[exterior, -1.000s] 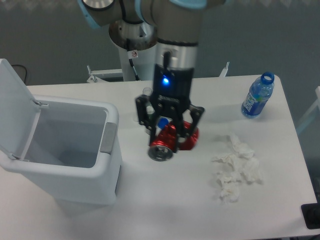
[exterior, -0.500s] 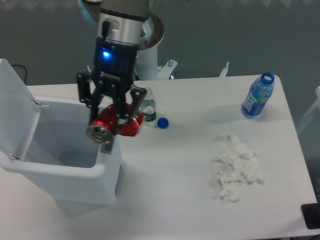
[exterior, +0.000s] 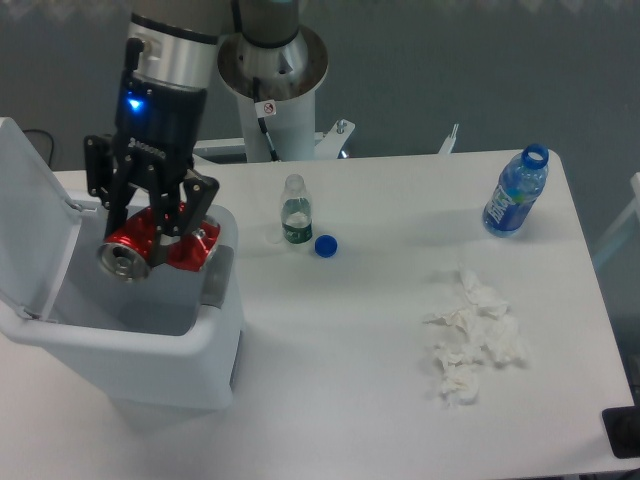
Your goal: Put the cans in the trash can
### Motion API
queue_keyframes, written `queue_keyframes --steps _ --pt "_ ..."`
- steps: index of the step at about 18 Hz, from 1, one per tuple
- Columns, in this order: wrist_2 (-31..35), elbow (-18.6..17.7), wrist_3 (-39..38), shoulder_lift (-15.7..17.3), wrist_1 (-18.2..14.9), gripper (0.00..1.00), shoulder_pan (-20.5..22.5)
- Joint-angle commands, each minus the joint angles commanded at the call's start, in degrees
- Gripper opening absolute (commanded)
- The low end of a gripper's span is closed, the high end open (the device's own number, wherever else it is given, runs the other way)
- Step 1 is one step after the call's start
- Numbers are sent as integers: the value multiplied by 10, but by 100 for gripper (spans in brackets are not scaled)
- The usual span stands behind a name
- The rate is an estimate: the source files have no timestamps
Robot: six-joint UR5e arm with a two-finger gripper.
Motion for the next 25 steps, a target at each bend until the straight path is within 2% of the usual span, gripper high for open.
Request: queue_keyframes --steps 3,4,9,10,13,15,19,22,25 --pt "1 -4 -1 -4 -1 57 -9" --pt "1 -4 -1 -4 -1 60 -10" --pt "2 -4 5 -4 0 91 -10" --pt "2 -4 5 -4 1 93 -10" --pt "2 -4 4 -4 1 94 -7" --pt "3 -3 0 -3 0 100 1" --pt "7 -5 -3 11 -1 100 29" --pt "2 -22 0 26 0 100 66" --pt "5 -19 -2 27 -1 100 71"
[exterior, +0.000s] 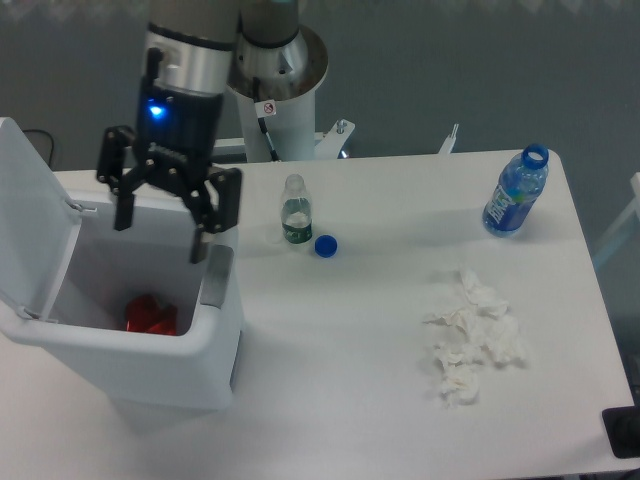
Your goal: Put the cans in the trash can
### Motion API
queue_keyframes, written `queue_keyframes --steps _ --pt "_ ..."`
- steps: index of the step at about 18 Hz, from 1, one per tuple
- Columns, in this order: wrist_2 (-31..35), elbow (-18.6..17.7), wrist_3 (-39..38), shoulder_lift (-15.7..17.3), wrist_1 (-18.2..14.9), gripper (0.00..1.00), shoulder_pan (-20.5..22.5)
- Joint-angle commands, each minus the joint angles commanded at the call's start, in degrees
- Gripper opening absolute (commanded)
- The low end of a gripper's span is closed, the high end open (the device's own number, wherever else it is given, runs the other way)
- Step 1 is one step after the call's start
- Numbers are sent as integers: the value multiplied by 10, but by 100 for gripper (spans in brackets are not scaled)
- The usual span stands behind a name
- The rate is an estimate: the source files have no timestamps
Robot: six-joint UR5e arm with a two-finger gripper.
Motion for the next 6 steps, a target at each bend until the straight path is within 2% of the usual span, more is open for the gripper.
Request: queue_keyframes --steps 6 --pt "9 9 21 -8 1 100 20"
